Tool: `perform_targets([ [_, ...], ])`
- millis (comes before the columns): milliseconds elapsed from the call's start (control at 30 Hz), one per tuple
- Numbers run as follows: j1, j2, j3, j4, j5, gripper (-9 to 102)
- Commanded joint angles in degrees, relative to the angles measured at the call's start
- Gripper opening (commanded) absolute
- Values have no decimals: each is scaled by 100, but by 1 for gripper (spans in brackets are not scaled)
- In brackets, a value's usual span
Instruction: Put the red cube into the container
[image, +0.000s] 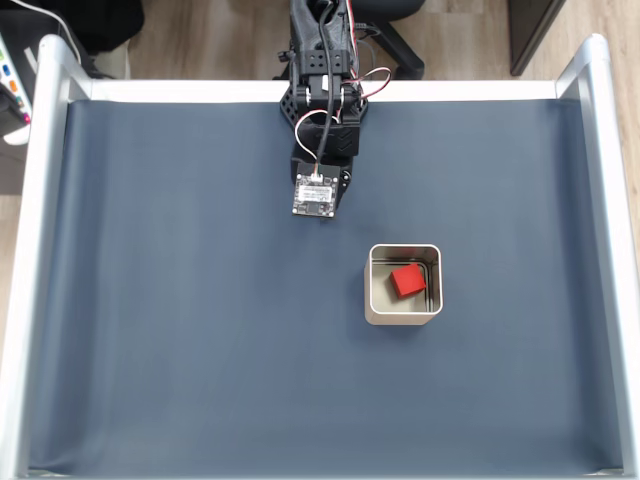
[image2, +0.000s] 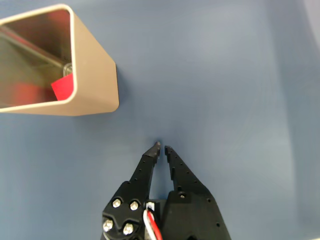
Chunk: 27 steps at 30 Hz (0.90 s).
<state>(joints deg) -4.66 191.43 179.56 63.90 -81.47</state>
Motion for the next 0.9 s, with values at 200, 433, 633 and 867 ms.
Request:
perform_targets([
  [200,-26,79,-26,791,-246,0],
  [433,-26,79,-26,1002,-316,1],
  [633,-26,79,-26,1037,-589,1],
  [867,-26,79,-26,1037,-589,1],
])
